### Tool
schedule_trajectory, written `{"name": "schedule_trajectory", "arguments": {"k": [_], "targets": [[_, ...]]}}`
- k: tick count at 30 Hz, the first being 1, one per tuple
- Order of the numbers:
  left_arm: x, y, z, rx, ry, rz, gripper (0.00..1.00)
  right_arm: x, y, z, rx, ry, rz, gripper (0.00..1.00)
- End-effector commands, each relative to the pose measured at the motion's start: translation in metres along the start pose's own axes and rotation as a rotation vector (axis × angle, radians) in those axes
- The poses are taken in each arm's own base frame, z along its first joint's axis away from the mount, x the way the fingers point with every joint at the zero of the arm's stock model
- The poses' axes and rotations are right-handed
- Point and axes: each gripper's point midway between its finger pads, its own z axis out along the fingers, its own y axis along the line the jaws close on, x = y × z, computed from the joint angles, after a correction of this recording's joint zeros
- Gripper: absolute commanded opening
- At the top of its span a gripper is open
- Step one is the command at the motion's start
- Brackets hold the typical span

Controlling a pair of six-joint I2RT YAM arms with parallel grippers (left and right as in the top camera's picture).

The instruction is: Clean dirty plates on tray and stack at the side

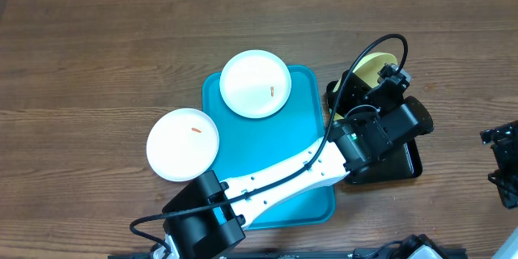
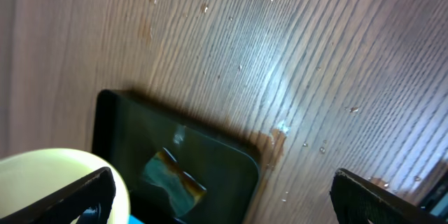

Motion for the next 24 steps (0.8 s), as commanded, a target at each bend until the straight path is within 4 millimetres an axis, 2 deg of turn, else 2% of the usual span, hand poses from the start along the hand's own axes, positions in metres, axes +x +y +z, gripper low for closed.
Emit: {"name": "schedule_trajectory", "arguments": {"k": [1, 7, 10, 11, 12, 14, 15, 18, 19, 21, 22, 24], "targets": [[-0.013, 0.008, -0.002, 0.01, -0.021, -0.059, 0.04, -0.002, 0.006, 0.002, -0.043, 0.03, 0.025, 1.0], [-0.012, 0.003, -0.001, 0.057, -0.018, -0.064, 0.04, -0.003, 0.004, 0.011, -0.027, 0.064, 0.036, 1.0], [-0.018, 0.029, -0.001, -0.057, -0.026, -0.092, 0.04, -0.003, 0.003, 0.014, -0.021, 0.077, 0.041, 1.0], [-0.02, 0.032, -0.003, -0.06, -0.028, -0.116, 0.04, -0.003, 0.003, 0.015, -0.019, 0.082, 0.042, 1.0], [-0.019, 0.026, -0.005, -0.008, -0.024, -0.157, 0.04, -0.003, 0.002, 0.016, -0.018, 0.084, 0.043, 1.0], [-0.016, -0.001, -0.006, 0.158, -0.009, -0.147, 0.04, -0.001, 0.002, 0.016, -0.014, 0.092, 0.046, 1.0], [-0.014, -0.001, -0.004, 0.168, -0.003, -0.138, 0.04, -0.001, 0.002, 0.016, -0.014, 0.094, 0.046, 1.0], [-0.019, 0.036, -0.007, 0.062, -0.006, -0.218, 0.04, 0.003, 0.0, 0.016, -0.005, 0.111, 0.052, 1.0], [-0.019, 0.036, -0.01, 0.104, 0.001, -0.268, 0.04, 0.004, -0.001, 0.016, -0.004, 0.113, 0.053, 1.0], [-0.023, 0.018, -0.014, 0.294, 0.007, -0.26, 0.04, 0.004, -0.001, 0.016, -0.003, 0.115, 0.054, 1.0], [-0.023, 0.026, -0.01, 0.281, 0.001, -0.221, 0.04, 0.004, -0.001, 0.016, -0.004, 0.114, 0.054, 1.0], [-0.02, 0.059, -0.005, 0.162, 0.012, -0.284, 0.04, 0.005, -0.001, 0.016, -0.003, 0.116, 0.054, 1.0]]}}
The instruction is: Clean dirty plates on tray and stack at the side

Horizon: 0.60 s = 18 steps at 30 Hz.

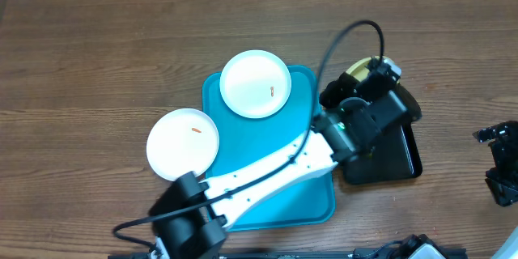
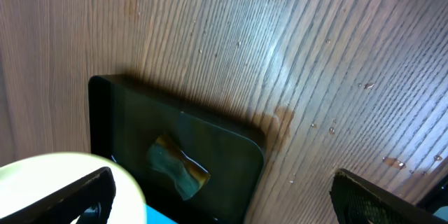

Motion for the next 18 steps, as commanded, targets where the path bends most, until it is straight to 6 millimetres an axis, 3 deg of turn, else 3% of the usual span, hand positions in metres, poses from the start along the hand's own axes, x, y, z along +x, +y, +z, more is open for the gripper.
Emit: {"name": "schedule_trajectory", "arguments": {"k": [1, 2, 3, 6, 7, 18], "targets": [[-0.034, 0.044, -0.024, 0.011, -0.068, -0.184, 0.04, -0.001, 0.002, -0.003, -0.009, -0.007, 0.002, 1.0], [-0.039, 0.034, -0.028, 0.091, -0.08, -0.127, 0.04, -0.001, 0.002, -0.003, -0.008, -0.005, 0.002, 1.0], [-0.041, 0.037, -0.03, 0.089, -0.093, -0.065, 0.04, -0.001, 0.002, -0.003, -0.009, -0.006, 0.003, 1.0], [-0.048, 0.072, -0.041, -0.11, -0.121, -0.058, 0.04, -0.002, 0.002, -0.003, -0.01, -0.008, 0.002, 1.0], [-0.052, 0.075, -0.045, -0.125, -0.136, -0.066, 0.04, -0.002, 0.002, -0.003, -0.009, -0.008, 0.002, 1.0], [-0.077, 0.057, -0.059, -0.082, -0.223, 0.147, 0.04, -0.002, 0.002, -0.003, -0.01, -0.009, 0.002, 1.0]]}}
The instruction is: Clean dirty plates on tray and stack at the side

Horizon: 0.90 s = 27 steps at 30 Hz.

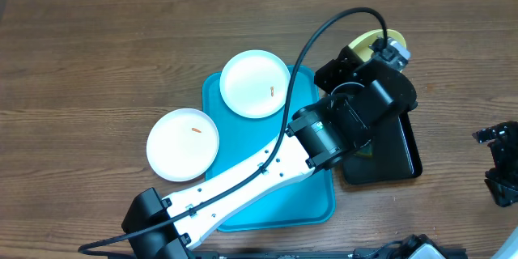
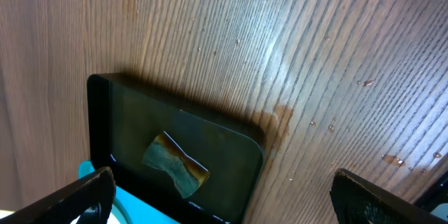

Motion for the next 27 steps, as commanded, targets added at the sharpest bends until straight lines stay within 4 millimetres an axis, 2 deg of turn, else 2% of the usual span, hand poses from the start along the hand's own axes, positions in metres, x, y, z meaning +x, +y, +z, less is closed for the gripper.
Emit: {"name": "schedule_trajectory", "arguments": {"k": [1, 4, 10, 13, 15, 17, 23, 25, 27], "targets": [[-0.024, 0.012, -0.016, -0.02, -0.061, 0.086, 0.04, -0.003, 0.003, -0.003, -0.013, -0.014, -0.001, 1.0], [-0.025, 0.0, -0.019, -0.017, -0.067, 0.184, 0.04, -0.003, 0.003, -0.003, -0.012, -0.014, 0.0, 1.0], [-0.01, -0.027, -0.007, -0.044, -0.022, 0.306, 0.04, -0.003, 0.003, -0.003, -0.013, -0.014, -0.001, 1.0], [-0.015, -0.022, -0.005, -0.14, -0.02, 0.321, 0.04, -0.003, 0.003, -0.003, -0.013, -0.014, -0.001, 1.0], [-0.017, -0.014, -0.004, -0.175, -0.022, 0.249, 0.04, -0.003, 0.003, -0.003, -0.013, -0.014, -0.001, 1.0], [-0.017, -0.017, -0.003, -0.156, -0.034, 0.185, 0.04, -0.003, 0.003, -0.003, -0.013, -0.014, -0.001, 1.0], [-0.012, -0.023, -0.002, -0.123, -0.021, 0.215, 0.04, -0.003, 0.003, -0.003, -0.013, -0.014, -0.001, 1.0], [-0.007, -0.007, -0.001, -0.195, 0.001, 0.111, 0.04, -0.003, 0.003, -0.003, -0.013, -0.014, -0.001, 1.0], [0.003, -0.002, 0.0, -0.173, 0.024, -0.005, 0.04, -0.003, 0.003, -0.003, -0.013, -0.014, -0.001, 1.0]]}}
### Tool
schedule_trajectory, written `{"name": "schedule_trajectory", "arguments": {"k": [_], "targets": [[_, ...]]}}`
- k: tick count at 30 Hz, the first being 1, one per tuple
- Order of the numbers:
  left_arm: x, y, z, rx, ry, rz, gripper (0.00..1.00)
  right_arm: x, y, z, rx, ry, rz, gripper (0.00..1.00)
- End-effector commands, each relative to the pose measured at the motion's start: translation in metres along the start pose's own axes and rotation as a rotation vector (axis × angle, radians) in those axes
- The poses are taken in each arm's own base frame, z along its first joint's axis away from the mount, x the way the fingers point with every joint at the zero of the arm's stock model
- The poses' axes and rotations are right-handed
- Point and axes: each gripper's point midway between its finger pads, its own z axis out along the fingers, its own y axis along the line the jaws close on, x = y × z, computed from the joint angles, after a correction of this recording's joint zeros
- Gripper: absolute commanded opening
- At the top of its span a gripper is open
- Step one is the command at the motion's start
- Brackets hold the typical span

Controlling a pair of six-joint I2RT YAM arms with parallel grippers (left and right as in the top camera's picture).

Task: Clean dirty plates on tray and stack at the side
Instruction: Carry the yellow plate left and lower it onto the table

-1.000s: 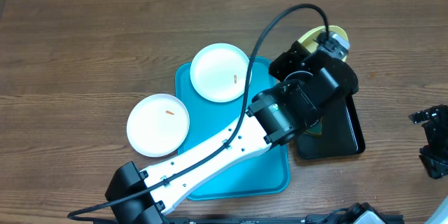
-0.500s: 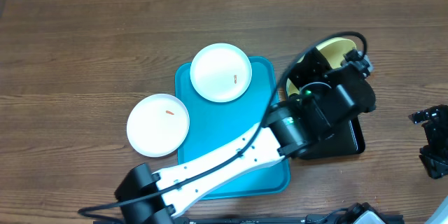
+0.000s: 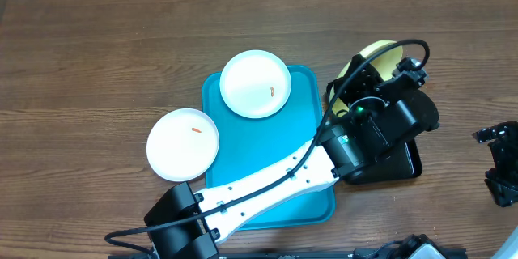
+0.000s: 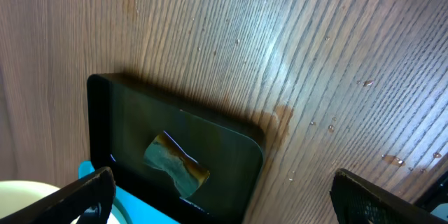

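Observation:
My left gripper (image 3: 394,69) is shut on the rim of a pale yellow plate (image 3: 366,55), held above the far end of a black tray (image 3: 413,164). A sliver of the yellow plate (image 4: 24,194) shows in the right wrist view. A white plate (image 3: 255,83) with an orange crumb sits on the far end of the teal tray (image 3: 307,210). Another white plate (image 3: 184,144) with a crumb lies on the table to the tray's left. My right gripper (image 4: 234,197) is open and empty at the table's right edge.
In the black tray (image 4: 231,140) lies a wet green-brown sponge (image 4: 175,162). Water drops speckle the wood to its right. The left arm (image 3: 275,180) crosses the teal tray's near half diagonally. A cardboard edge runs along the far side.
The left wrist has shifted right and nearer, and the yellow plate with it. The plate's rim shows again in the right wrist view's lower left corner. The right arm has not moved.
The left gripper held the yellow plate over the black tray's far left corner at all moments. It was a little left at the second, farther back at the third, out of the right wrist view, and has now come back. Both white plates stayed put.

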Motion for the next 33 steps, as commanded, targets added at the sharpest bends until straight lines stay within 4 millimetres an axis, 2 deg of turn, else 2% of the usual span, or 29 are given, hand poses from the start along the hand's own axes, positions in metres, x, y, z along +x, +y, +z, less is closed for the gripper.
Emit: {"name": "schedule_trajectory", "arguments": {"k": [1, 3, 6, 9, 13, 19, 20, 24, 27, 29, 33], "targets": [[0.01, 0.021, 0.002, 0.01, 0.044, -0.276, 0.04, -0.003, 0.003, -0.003, -0.012, -0.014, 0.0, 1.0], [0.019, 0.017, -0.002, 0.133, 0.075, -0.378, 0.04, -0.003, 0.003, -0.003, -0.012, -0.014, 0.0, 1.0], [0.041, 0.032, -0.006, 0.254, 0.173, -0.602, 0.04, -0.003, 0.003, -0.003, -0.012, -0.014, 0.0, 1.0], [0.072, 0.064, -0.007, 0.331, 0.294, -0.799, 0.04, -0.003, 0.003, -0.003, -0.012, -0.014, 0.0, 1.0], [0.123, 0.109, -0.007, 0.375, 0.441, -0.92, 0.04, -0.003, 0.003, -0.003, -0.012, -0.014, 0.0, 1.0], [0.241, 0.181, -0.006, 0.165, 0.75, -1.068, 0.04, -0.003, 0.003, -0.003, -0.012, -0.014, 0.0, 1.0], [0.279, 0.201, -0.008, 0.081, 0.84, -1.116, 0.04, -0.003, 0.003, -0.003, -0.012, -0.014, 0.0, 1.0], [0.347, 0.236, -0.013, -0.086, 0.961, -1.228, 0.04, -0.003, 0.003, -0.003, -0.012, -0.014, 0.0, 1.0], [0.399, 0.254, -0.022, -0.218, 1.041, -1.333, 0.04, -0.003, 0.003, -0.003, -0.012, -0.014, 0.0, 1.0], [0.432, 0.259, -0.029, -0.283, 1.09, -1.387, 0.04, -0.003, 0.003, -0.003, -0.012, -0.014, 0.0, 1.0], [0.497, 0.248, -0.047, -0.381, 1.202, -1.508, 0.04, -0.003, 0.003, -0.003, -0.012, -0.014, 0.0, 1.0]]}}
